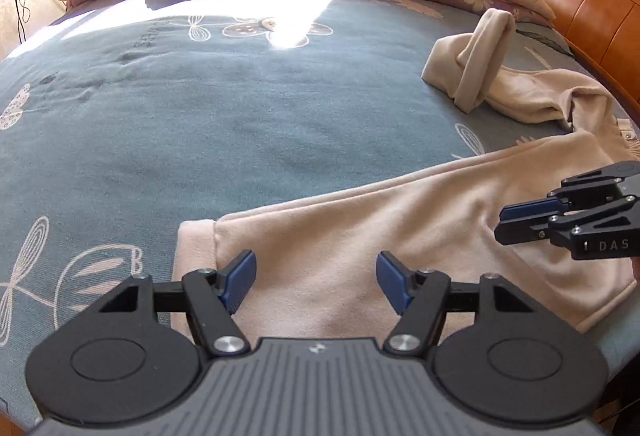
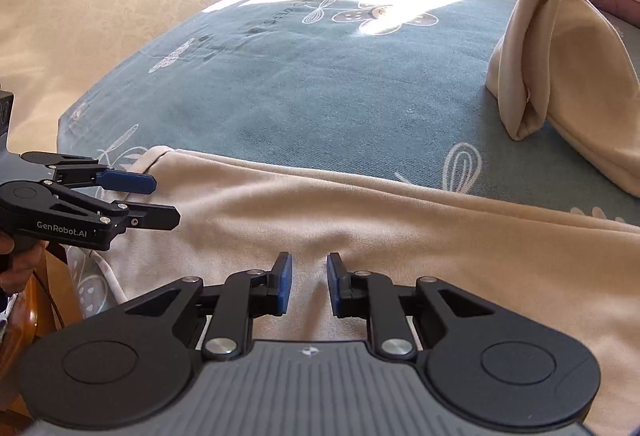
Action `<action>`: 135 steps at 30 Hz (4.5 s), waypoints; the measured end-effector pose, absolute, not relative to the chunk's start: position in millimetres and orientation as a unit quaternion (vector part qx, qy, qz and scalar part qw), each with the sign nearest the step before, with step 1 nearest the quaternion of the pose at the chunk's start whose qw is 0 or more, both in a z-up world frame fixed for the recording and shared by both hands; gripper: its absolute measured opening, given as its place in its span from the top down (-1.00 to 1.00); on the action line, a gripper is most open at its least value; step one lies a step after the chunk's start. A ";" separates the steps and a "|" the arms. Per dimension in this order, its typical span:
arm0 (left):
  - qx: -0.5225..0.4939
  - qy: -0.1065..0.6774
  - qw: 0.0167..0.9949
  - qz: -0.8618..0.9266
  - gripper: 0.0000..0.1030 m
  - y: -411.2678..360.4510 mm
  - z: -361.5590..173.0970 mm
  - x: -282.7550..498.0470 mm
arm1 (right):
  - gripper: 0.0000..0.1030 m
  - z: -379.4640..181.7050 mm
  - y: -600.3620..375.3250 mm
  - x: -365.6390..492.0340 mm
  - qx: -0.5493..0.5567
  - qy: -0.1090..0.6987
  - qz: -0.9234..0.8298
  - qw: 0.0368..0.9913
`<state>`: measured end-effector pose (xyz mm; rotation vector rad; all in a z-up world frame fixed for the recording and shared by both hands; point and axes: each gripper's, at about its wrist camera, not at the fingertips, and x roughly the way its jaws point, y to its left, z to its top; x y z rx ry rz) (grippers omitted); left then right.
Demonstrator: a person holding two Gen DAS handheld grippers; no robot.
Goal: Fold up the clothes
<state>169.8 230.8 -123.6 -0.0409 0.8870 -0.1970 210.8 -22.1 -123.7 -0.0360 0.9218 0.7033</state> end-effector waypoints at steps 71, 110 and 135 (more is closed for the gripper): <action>0.083 0.402 0.892 -0.188 -0.75 21.9 -126.2 114.1 | -0.29 -133.7 -425.0 49.4 0.250 0.267 -0.079 0.927; 0.237 0.297 0.791 -0.480 -0.76 -219.6 -95.0 109.3 | 0.91 -191.8 -498.5 21.4 0.417 0.322 -0.121 0.841; 0.134 0.411 0.707 -0.560 -0.85 -262.3 -150.9 113.1 | 0.85 -177.5 -480.3 77.6 0.281 0.348 -0.076 0.891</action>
